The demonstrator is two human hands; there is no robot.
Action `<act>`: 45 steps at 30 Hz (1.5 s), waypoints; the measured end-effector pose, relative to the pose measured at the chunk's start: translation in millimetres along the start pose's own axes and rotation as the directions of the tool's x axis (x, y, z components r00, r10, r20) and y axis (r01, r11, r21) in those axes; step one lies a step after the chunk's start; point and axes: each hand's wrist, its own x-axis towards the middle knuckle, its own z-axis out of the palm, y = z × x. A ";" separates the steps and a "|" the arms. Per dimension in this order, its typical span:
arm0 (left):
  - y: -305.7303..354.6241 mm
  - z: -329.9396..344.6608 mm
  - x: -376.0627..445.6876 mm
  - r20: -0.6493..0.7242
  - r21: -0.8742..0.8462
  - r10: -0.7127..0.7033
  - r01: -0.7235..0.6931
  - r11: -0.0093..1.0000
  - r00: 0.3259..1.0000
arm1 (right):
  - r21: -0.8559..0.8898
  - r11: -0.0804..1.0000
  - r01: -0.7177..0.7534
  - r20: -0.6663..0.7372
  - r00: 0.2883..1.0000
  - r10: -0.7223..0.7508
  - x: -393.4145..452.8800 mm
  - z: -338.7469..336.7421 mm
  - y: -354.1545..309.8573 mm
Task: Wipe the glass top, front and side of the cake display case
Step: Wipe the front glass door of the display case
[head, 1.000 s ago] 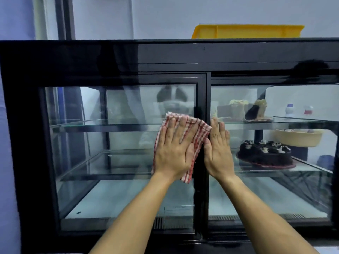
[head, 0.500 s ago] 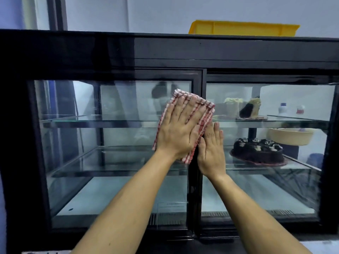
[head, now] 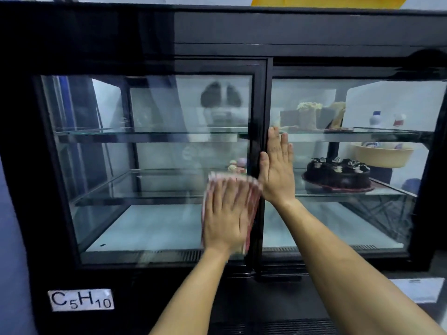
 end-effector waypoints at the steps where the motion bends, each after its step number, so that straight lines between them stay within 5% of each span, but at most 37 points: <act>1: 5.8 7.5 -38.6 0.040 0.013 0.018 -0.018 1.000 0.999 | -0.003 1.000 -0.005 0.000 1.000 0.005 0.1 -0.5 -0.5; 6: 25.6 26.5 -140.8 0.235 0.031 -0.030 0.024 0.999 0.971 | -0.010 1.000 -0.009 0.037 0.999 0.009 -0.1 -4.8 -1.7; 15: -9.8 -5.2 15.3 0.160 -0.001 0.078 -0.078 0.997 0.984 | -0.028 1.000 -0.003 0.013 1.000 0.003 -2.2 -4.3 -5.6; 24: 5.8 20.5 -120.1 0.302 0.023 0.051 -0.061 0.998 0.952 | 0.001 1.000 0.014 -0.044 0.999 -0.013 0.7 -10.3 -18.9; 27: 0.2 21.9 -107.3 0.267 0.047 0.088 -0.104 0.993 0.960 | -0.062 0.964 0.260 -0.110 0.958 -0.265 12.4 -10.0 -53.4; 30: 4.4 19.4 -79.0 0.188 0.018 -0.179 0.178 0.984 0.966 | -0.235 0.794 0.561 0.125 0.827 -0.548 34.6 7.4 -79.4; 35: 25.5 26.8 -68.0 0.083 -0.170 -0.701 0.703 0.690 0.708 | -0.418 0.659 0.625 0.250 0.776 -0.578 39.9 21.1 -79.5; 38: 52.6 28.5 -66.7 0.120 -0.308 -0.898 0.876 0.371 0.423 | -0.415 0.667 0.619 0.233 0.781 -0.580 38.9 19.0 -80.2; 41: 86.9 24.3 -50.4 0.307 -0.362 -0.940 0.932 0.026 0.145 | -0.428 0.658 0.620 0.237 0.779 -0.580 39.5 19.0 -81.1; 43: 93.7 22.1 -47.2 0.385 -0.350 -0.919 0.935 -0.060 0.085 | -0.426 0.653 0.627 0.250 0.775 -0.581 39.1 18.9 -80.3; 45: 71.4 22.9 -52.7 0.336 -0.369 -0.935 0.929 -0.020 0.113 | -0.428 0.651 0.627 0.247 0.774 -0.583 39.2 19.2 -78.6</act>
